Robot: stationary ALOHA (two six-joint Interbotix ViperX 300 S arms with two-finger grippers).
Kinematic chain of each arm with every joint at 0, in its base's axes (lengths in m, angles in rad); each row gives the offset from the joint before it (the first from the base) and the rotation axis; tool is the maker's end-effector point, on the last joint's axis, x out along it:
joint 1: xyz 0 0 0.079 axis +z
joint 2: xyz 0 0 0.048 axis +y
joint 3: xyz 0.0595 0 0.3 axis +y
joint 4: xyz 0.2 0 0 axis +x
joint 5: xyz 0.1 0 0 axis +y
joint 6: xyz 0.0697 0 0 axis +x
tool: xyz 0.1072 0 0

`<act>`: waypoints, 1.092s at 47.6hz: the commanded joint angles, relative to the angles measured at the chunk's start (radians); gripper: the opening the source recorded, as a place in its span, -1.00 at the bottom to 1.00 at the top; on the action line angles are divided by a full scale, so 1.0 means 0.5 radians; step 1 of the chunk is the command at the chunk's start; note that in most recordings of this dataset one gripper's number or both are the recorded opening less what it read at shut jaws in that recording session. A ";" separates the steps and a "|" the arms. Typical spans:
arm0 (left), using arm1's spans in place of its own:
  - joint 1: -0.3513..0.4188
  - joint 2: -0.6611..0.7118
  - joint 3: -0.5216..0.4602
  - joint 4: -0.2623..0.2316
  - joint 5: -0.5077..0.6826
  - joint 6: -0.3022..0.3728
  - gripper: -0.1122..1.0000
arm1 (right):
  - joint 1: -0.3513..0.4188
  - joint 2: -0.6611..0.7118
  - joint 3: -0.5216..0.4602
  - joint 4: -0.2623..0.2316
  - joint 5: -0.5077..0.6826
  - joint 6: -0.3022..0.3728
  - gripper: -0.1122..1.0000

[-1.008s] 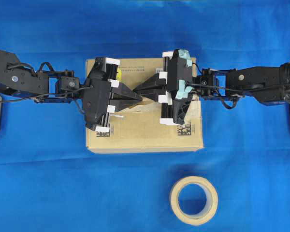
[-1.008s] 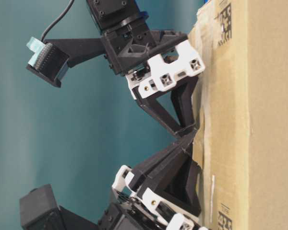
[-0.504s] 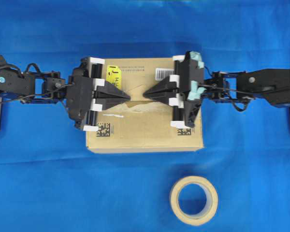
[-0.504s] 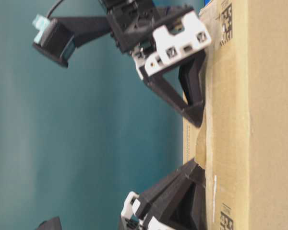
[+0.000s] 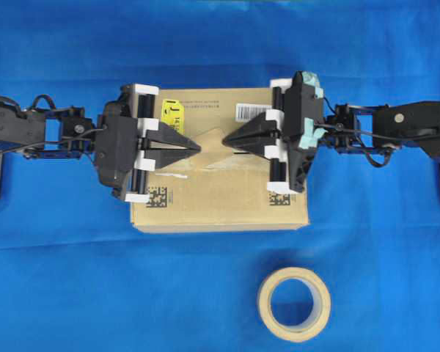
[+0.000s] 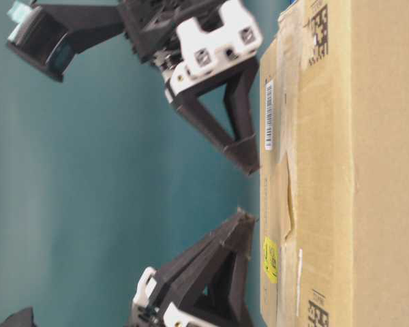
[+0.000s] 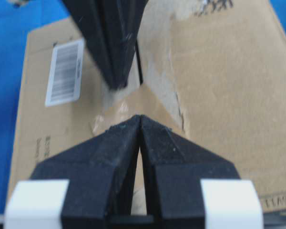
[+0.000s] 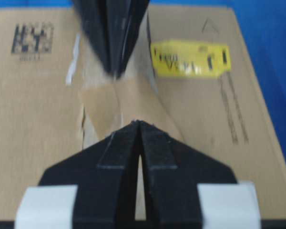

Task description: Apply tape along the seams of the closed cardboard box to seal it securely.

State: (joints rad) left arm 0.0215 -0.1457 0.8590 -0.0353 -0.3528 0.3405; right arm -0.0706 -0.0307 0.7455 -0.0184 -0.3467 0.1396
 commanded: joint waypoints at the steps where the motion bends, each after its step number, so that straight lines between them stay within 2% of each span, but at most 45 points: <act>1: -0.021 0.021 -0.064 -0.003 -0.025 -0.003 -0.77 | -0.003 0.034 -0.101 -0.009 -0.018 -0.003 -0.80; 14: -0.049 0.123 -0.077 -0.003 -0.025 -0.021 -0.77 | 0.012 0.227 -0.242 -0.015 -0.012 -0.003 -0.80; 22: -0.067 0.178 -0.080 -0.003 -0.031 -0.025 -0.77 | 0.064 0.267 -0.252 -0.015 -0.021 0.006 -0.80; 38: -0.077 0.190 -0.049 -0.003 -0.028 -0.037 -0.77 | 0.135 0.267 -0.163 0.034 -0.012 0.043 -0.80; 52: -0.080 0.098 0.101 -0.003 -0.021 -0.037 -0.77 | 0.163 0.196 -0.021 0.114 -0.012 0.043 -0.80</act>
State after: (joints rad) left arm -0.0153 -0.0675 0.8943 -0.0399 -0.3682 0.3175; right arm -0.0092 0.0905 0.7072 0.0261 -0.3590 0.1580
